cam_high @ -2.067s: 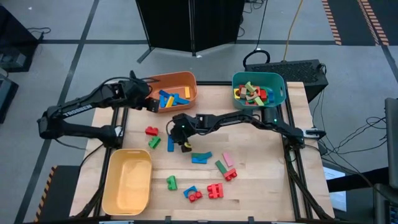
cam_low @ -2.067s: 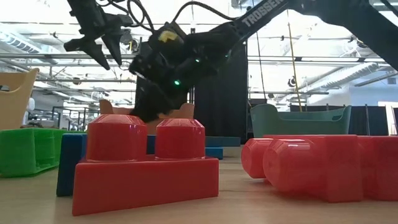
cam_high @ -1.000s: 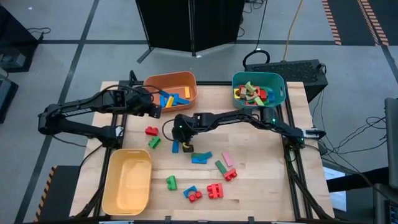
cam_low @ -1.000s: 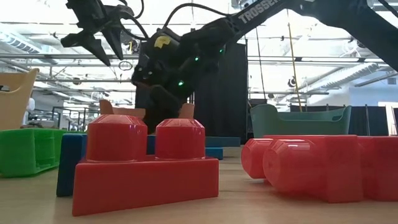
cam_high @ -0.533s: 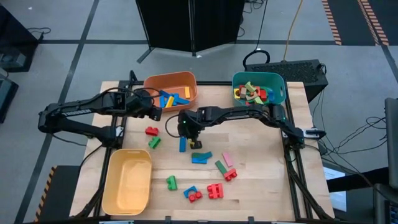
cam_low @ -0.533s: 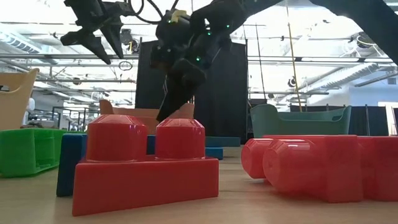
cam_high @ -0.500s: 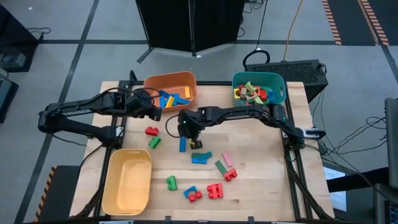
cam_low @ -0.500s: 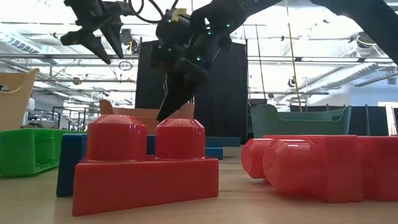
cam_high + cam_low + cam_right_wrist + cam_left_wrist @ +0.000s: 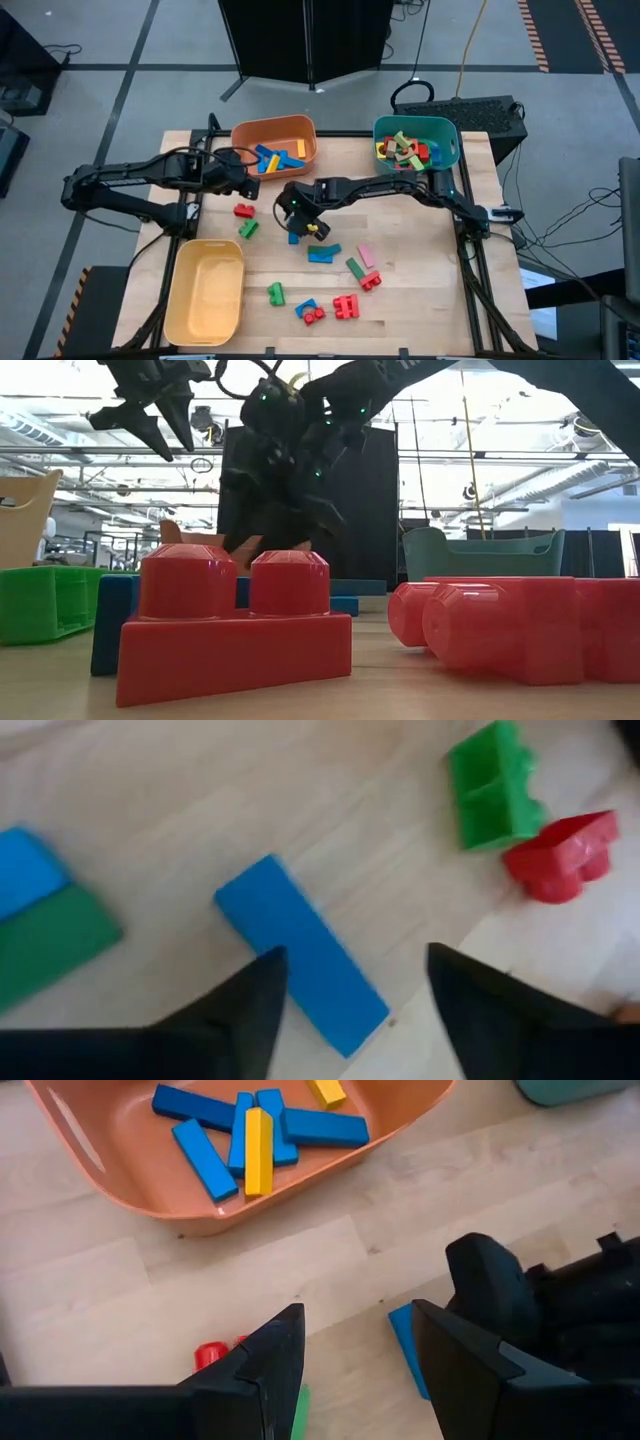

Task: Sort blocks by size
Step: Put the blue rectangular block into the orange bin

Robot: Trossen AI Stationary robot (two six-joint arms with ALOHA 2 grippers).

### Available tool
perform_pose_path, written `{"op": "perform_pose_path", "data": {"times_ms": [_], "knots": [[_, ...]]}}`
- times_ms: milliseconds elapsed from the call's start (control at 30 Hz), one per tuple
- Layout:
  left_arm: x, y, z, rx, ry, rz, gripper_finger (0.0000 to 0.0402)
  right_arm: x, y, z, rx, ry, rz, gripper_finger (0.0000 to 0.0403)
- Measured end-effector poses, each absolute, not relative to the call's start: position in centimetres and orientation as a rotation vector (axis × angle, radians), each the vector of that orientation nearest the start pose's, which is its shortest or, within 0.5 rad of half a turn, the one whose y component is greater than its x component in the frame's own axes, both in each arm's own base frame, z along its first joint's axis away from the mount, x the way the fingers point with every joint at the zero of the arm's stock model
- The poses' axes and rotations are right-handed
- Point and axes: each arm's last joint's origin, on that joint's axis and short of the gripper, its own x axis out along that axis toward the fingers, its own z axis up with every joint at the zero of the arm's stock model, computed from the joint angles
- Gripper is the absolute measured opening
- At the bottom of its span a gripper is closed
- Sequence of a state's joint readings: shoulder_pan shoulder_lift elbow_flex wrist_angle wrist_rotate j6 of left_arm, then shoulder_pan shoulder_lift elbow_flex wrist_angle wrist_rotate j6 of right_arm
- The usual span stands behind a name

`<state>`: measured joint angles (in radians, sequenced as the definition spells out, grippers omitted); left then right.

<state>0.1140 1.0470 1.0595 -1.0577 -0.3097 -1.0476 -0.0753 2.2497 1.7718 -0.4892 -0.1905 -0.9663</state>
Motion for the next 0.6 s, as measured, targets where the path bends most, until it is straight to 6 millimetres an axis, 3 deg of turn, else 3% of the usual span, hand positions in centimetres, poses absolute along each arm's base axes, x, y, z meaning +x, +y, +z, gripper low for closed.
{"op": "perform_pose_path", "data": {"times_ms": [133, 233, 467, 600], "knots": [[17.8, 2.7, 31.2, -0.847, 0.744, 0.884, 0.0180, 48.5, -3.2, 16.3, -0.835, 0.821, 0.601, 0.0306], [17.8, 2.7, 31.2, -0.856, 0.751, 0.874, 0.0180, 48.5, -3.2, 15.8, -0.856, 0.821, 0.635, 0.0338], [17.8, 2.7, 31.2, -0.897, 0.737, 0.889, 0.0180, 49.0, -3.4, 12.9, -0.824, 0.821, 0.691, 0.0346], [17.8, 2.6, 31.2, -0.920, 0.746, 0.876, 0.0180, 49.0, -3.4, 12.6, -0.794, 0.844, 0.673, 0.0339]]}}
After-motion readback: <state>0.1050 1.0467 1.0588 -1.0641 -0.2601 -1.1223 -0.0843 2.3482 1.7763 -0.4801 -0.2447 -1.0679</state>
